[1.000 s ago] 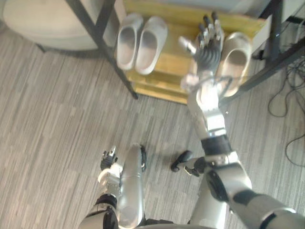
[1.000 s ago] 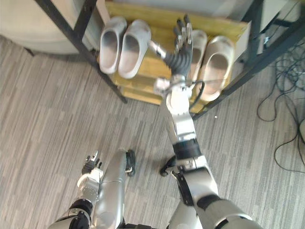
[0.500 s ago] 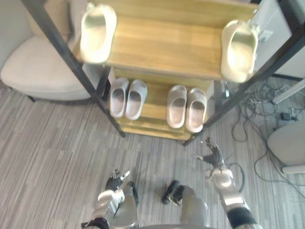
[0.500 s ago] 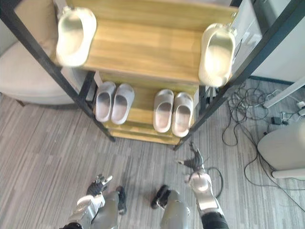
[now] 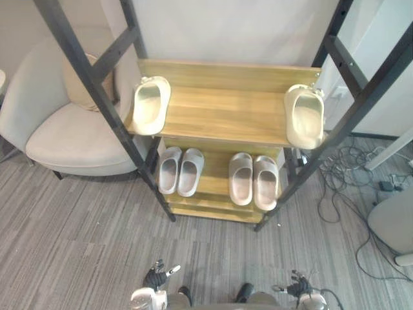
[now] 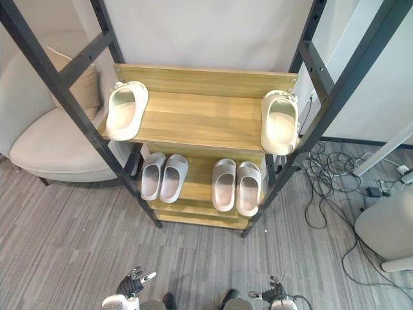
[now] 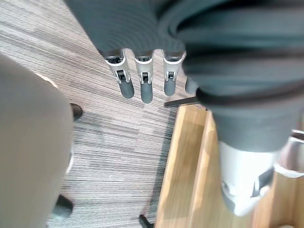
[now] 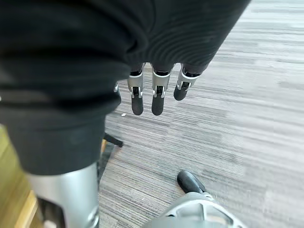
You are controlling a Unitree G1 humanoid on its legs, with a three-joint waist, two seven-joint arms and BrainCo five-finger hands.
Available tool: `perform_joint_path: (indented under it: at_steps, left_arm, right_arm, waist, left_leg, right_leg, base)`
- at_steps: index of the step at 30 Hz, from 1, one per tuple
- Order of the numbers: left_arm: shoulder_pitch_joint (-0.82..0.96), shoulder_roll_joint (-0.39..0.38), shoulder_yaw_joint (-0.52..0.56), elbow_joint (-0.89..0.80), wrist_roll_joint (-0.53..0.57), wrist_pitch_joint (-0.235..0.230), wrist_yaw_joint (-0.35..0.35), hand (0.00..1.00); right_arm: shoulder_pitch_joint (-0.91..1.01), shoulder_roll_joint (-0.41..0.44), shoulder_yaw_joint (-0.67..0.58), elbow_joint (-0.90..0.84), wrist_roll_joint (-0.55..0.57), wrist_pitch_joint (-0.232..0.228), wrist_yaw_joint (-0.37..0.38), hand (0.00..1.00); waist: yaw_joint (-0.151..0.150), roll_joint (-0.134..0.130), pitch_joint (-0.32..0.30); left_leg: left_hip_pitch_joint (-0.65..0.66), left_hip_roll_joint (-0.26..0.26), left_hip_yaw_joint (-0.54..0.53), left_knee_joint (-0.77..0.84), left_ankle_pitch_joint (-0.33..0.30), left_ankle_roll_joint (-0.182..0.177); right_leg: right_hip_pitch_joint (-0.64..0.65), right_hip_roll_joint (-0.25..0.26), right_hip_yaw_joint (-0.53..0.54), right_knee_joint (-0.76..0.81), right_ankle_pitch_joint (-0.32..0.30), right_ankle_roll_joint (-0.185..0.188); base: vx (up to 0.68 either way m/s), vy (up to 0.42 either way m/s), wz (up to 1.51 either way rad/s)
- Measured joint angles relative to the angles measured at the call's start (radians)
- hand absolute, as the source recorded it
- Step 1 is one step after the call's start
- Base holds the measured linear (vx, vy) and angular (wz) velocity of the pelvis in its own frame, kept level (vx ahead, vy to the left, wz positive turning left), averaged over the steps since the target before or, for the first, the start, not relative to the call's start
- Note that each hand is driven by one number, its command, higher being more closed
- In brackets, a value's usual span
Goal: Organize the slippers on the shoe rack
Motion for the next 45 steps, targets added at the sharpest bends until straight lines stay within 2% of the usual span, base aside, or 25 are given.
perform_joint_path:
  at_steps: [3, 8, 11, 15, 20, 23, 27, 34, 36, 39, 42, 45]
  left_arm:
    - [-0.008, 0.001, -0.032, -0.001, 0.043, 0.0, 0.016, 0.0]
    - [-0.014, 0.013, -0.175, -0.108, 0.079, 0.002, 0.049, 0.0]
    - [-0.011, 0.017, -0.279, -0.313, 0.079, -0.003, 0.049, 0.0]
    - [-0.015, 0.025, -0.388, -0.558, 0.084, -0.037, 0.027, 0.0]
    - [-0.026, 0.055, -0.477, -0.747, 0.117, -0.074, 0.022, 0.0]
    - [-0.055, 0.059, -0.477, -0.828, 0.118, -0.075, 0.026, 0.0]
    - [-0.142, 0.101, -0.465, -0.953, 0.151, -0.088, 0.053, 0.0]
    - [-0.273, 0.14, -0.316, -1.004, 0.214, -0.099, 0.14, 0.0]
    - [-0.29, 0.141, -0.283, -1.031, 0.217, -0.097, 0.147, 0.0]
    - [-0.356, 0.168, -0.263, -1.014, 0.228, -0.098, 0.164, 0.0]
    - [-0.445, 0.199, -0.184, -0.939, 0.247, -0.091, 0.207, 0.0]
    - [-0.522, 0.265, -0.106, -0.848, 0.261, -0.071, 0.244, 0.0]
  right_arm:
    - [-0.002, 0.019, 0.0, 0.007, 0.013, 0.0, -0.009, 0.0]
    - [-0.001, 0.026, 0.002, 0.007, 0.02, -0.002, -0.023, 0.0]
    - [0.005, 0.027, 0.002, 0.01, 0.032, -0.002, -0.027, 0.0]
    - [0.005, 0.03, 0.008, 0.011, 0.033, -0.004, -0.027, 0.0]
    - [0.005, 0.022, 0.011, 0.012, 0.032, -0.013, -0.026, 0.0]
    - [0.004, 0.011, 0.026, 0.012, 0.032, -0.015, -0.022, 0.0]
    - [-0.004, -0.003, 0.053, 0.007, 0.032, -0.025, -0.017, 0.0]
    - [-0.003, -0.023, 0.07, -0.002, 0.031, -0.024, 0.01, 0.0]
    - [-0.003, -0.022, 0.078, -0.01, 0.03, -0.024, 0.019, 0.0]
    - [-0.004, -0.014, 0.09, -0.024, 0.028, -0.023, 0.022, 0.0]
    - [-0.022, -0.008, 0.09, -0.033, 0.024, -0.022, 0.021, 0.0]
    - [-0.037, -0.007, 0.089, -0.034, -0.01, -0.021, 0.019, 0.0]
  waist:
    - [0.011, 0.002, -0.01]
    - [0.015, -0.002, -0.015]
    - [0.022, -0.006, -0.018]
    - [0.022, -0.012, -0.027]
    - [0.018, -0.002, -0.039]
    - [0.017, 0.006, -0.044]
    - [0.017, 0.007, -0.044]
    - [0.005, 0.004, -0.048]
    - [0.005, 0.0, -0.053]
    - [0.01, -0.002, -0.052]
    - [0.009, -0.005, -0.053]
    - [0.004, -0.015, -0.052]
  left_leg:
    - [0.018, -0.003, -0.001, -0.015, 0.007, 0.004]
    - [0.031, -0.009, -0.004, -0.039, 0.016, 0.008]
    - [0.03, -0.016, -0.014, -0.048, 0.023, 0.014]
    - [0.029, -0.021, -0.022, -0.049, 0.023, 0.015]
    - [0.027, -0.025, -0.025, -0.05, 0.022, 0.015]
    - [0.025, -0.025, -0.025, -0.05, 0.021, 0.014]
    - [0.03, -0.021, -0.012, -0.049, 0.019, 0.012]
    - [0.028, -0.021, 0.008, -0.048, 0.016, 0.012]
    - [0.013, -0.015, 0.017, -0.046, 0.013, 0.011]
    - [0.013, -0.017, 0.029, -0.047, 0.013, 0.011]
    - [0.007, -0.019, 0.053, -0.048, 0.013, 0.011]
    - [-0.01, -0.018, 0.066, -0.047, 0.013, 0.011]
  right_leg:
    - [0.032, 0.013, 0.0, -0.043, 0.016, 0.003]
    - [0.041, 0.021, 0.001, -0.075, 0.034, 0.005]
    - [0.04, 0.018, -0.002, -0.077, 0.037, 0.006]
    - [0.041, 0.017, -0.007, -0.075, 0.037, 0.006]
    - [0.04, 0.018, -0.009, -0.074, 0.038, 0.004]
    - [0.037, 0.019, -0.009, -0.074, 0.037, 0.004]
    - [0.034, 0.021, 0.003, -0.073, 0.038, 0.002]
    - [0.021, 0.021, 0.023, -0.073, 0.042, -0.003]
    - [0.0, 0.02, 0.033, -0.073, 0.044, -0.005]
    - [-0.006, 0.024, 0.047, -0.077, 0.05, -0.008]
    - [-0.024, 0.027, 0.069, -0.082, 0.062, -0.013]
    - [-0.046, 0.033, 0.083, -0.09, 0.072, -0.017]
  base:
    - [-0.06, -0.023, -0.02]
    - [-0.02, -0.007, -0.01]
    - [-0.02, 0.002, 0.07]
    - [0.01, 0.004, 0.06]
    - [0.03, 0.0, 0.02]
    - [0.01, -0.001, 0.0]
    - [-0.01, -0.006, -0.08]
    - [-0.02, -0.002, -0.09]
    - [-0.02, -0.003, -0.15]
    - [-0.01, -0.01, -0.14]
    - [-0.02, 0.001, -0.21]
    - [-0.03, -0.019, -0.17]
